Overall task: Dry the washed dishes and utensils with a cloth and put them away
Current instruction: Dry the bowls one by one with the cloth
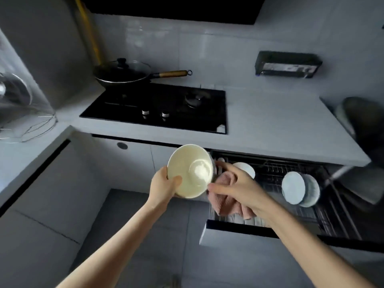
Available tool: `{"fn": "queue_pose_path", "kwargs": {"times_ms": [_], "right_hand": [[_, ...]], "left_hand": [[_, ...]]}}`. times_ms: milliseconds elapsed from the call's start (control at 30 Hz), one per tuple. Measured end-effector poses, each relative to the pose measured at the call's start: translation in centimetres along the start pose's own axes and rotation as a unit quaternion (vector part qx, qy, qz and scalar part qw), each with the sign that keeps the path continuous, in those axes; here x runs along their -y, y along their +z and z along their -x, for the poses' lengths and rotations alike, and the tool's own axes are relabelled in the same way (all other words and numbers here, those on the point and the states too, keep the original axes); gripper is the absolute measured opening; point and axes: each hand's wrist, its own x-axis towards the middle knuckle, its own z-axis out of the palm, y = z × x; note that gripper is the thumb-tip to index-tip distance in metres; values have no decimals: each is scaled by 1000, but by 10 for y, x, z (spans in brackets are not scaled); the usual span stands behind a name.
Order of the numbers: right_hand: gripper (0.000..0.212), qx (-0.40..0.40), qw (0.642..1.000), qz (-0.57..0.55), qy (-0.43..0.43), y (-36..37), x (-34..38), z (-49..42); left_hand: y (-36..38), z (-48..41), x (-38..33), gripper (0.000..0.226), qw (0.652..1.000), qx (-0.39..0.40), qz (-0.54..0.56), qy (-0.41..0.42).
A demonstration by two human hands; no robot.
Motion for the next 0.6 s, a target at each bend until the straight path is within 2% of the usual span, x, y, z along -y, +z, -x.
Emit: {"fn": "queue_pose_path", "kwargs": {"times_ms": [100,200,267,333,400,467,600], "right_hand": [[66,-47,990,-128,24,-40,-43,1],[69,-84,978,-188,44,-75,-83,6],[68,-112,966,-223,63,-101,-106,9],[65,-142,957,-243,77,-129,-128,10],[60,-185,952,-223,95,-159,-148,5],[63,-212,952,-185,119,-192,-168,-5],[73,-235,951,-57,195,-257,-212,-31]], "left_hand": [[64,-5,-4,19,998,51,-33,32],[126,-11,2,26,986,109,-112,51],[167,-16,6,31,977,168,-129,40],[208,-24,9,35,964,246,-101,-7],[247,-36,10,29,940,322,-100,-59],[285,-52,8,22,918,366,-132,-79],[337,-83,11,21,928,328,-114,-131]]}}
